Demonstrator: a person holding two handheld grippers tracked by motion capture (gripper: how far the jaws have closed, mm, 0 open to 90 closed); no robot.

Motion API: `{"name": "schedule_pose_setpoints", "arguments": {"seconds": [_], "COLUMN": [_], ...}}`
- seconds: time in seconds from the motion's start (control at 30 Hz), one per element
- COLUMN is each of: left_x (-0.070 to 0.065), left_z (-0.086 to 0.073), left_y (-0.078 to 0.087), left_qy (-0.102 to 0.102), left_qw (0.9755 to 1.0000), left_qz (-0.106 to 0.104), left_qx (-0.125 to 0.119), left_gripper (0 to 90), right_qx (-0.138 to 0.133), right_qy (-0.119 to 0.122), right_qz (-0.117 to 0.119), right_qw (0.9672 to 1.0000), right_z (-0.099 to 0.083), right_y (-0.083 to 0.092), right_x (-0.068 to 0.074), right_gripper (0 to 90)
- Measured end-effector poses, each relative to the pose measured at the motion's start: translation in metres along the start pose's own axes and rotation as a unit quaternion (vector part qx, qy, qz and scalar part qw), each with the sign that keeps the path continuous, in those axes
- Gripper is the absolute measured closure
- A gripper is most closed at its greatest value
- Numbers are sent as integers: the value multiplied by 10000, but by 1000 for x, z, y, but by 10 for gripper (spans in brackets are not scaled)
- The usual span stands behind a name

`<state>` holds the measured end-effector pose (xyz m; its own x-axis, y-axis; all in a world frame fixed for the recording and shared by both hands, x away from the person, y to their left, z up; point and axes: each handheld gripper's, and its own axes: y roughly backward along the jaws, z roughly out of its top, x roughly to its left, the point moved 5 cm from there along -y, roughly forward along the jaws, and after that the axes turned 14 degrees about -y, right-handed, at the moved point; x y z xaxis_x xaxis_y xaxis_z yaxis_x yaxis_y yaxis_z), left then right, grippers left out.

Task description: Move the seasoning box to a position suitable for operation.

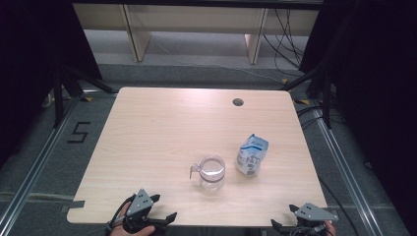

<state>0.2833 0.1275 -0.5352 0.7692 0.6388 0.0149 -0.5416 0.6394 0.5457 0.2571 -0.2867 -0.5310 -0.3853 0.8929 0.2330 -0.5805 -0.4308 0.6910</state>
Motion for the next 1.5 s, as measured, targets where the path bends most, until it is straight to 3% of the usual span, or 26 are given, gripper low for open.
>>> {"name": "schedule_pose_setpoints", "arguments": {"seconds": [0.17, 0.27, 0.4, 0.47, 0.5, 0.6, 0.63, 0.87, 0.9, 0.93, 1.0, 1.03, 1.17, 1.23, 1.3, 1.4, 1.43, 1.5], "left_x": [-1, -2, -1, -1, -2, -2, 2, 12, 17, 17, 24, 28, 35, 36, 39, 41, 42, 44], "left_z": [1, 2, 6, 7, 10, 13, 17, 32, 37, 37, 42, 44, 50, 51, 54, 55, 55, 55], "left_y": [-2, -3, -5, -7, -9, -11, -13, -27, -30, -30, -33, -34, -40, -43, -49, -54, -59, -61], "left_qy": [-104, -154, -155, -255, -291, -317, -571, -548, -688, -688, -645, -729, -721, -713, -834, -935, -961, -1022], "left_qw": [9999, 9999, 9999, 9997, 9995, 9994, 9983, 9980, 9970, 9970, 9972, 9965, 9964, 9964, 9956, 9949, 9947, 9943], "left_qz": [10, 18, 32, 3, -45, -54, -71, -98, -113, -113, -53, -67, -71, -64, -77, -83, -24, -14], "left_qx": [2, 8, -67, -37, -132, -162, -110, -287, -332, -332, -371, -406, -445, -458, -427, -368, -353, -298], "left_gripper": [153, 156, 161, 153, 153, 153, 153, 197, 201, 214, 231, 233, 245, 247, 298, 331, 347, 379], "right_qx": [-43, -23, -21, -29, -1, -31, -31, -8, -4, -4, -61, -93, -65, -65, -108, -63, -94, -98], "right_qy": [55, -117, -94, 32, -128, 32, 37, -59, -59, -59, 47, 183, 102, 105, 164, 2, 187, 226], "right_qz": [-31, -8, -26, 1, -38, -14, -31, -36, -24, -24, 18, 13, 46, 35, 5, -20, -52, -11], "right_qw": [10000, 9999, 10000, 10000, 9999, 10000, 10000, 10000, 10000, 10000, 10000, 9998, 9999, 9999, 9998, 10000, 9998, 9997], "right_z": [1, 0, 0, 1, 0, 2, 2, 1, 1, 1, 2, 3, 2, 2, 3, 1, 2, 3], "right_y": [0, 1, 1, 0, 1, 1, 1, 2, 2, 2, 0, 0, 0, 0, 0, 0, 0, 0], "right_x": [-2, 2, 2, 0, 2, -1, -2, 2, 2, 2, 1, -1, 1, 1, 0, 2, 0, 0], "right_gripper": [185, 186, 188, 188, 188, 188, 188, 192, 193, 193, 195, 196, 202, 203, 203, 203, 207, 210]}}
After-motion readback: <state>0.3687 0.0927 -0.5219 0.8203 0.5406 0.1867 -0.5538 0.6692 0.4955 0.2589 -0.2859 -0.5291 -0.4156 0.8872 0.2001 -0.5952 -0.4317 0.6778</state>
